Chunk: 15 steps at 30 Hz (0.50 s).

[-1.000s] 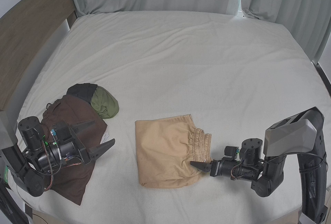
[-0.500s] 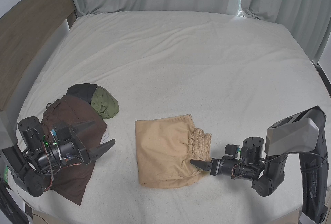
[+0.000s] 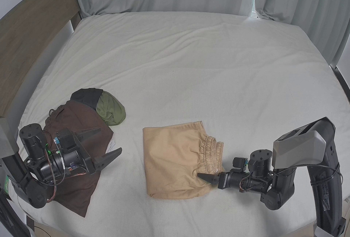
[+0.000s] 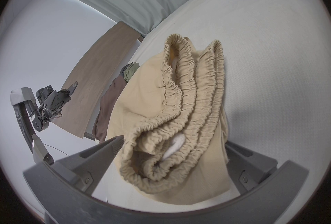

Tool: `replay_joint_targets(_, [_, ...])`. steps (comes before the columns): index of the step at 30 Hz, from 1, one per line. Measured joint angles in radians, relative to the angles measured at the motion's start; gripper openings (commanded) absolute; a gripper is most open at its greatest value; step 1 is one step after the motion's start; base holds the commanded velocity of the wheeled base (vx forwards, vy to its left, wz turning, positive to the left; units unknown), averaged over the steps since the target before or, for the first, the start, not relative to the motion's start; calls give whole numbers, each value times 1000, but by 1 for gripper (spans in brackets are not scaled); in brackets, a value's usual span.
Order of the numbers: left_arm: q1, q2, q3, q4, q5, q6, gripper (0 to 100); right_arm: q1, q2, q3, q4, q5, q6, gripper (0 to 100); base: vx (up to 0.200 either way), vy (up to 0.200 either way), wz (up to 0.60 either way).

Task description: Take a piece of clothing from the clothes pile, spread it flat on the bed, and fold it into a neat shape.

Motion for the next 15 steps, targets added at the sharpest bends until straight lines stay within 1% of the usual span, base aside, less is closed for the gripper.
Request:
replay_joint_targets(1, [0, 0, 0, 0, 0, 0, 100, 1, 1, 0, 0, 0, 0, 100, 0, 0, 0])
replay_joint_targets(2, [0, 1, 0, 0, 0, 0, 100, 3, 3, -1, 0, 0, 0, 0, 0, 0, 0])
replay_joint_targets(15, [-1, 0, 1, 0, 0, 0, 100, 14, 13, 2, 7, 1, 3, 0, 0, 0, 0])
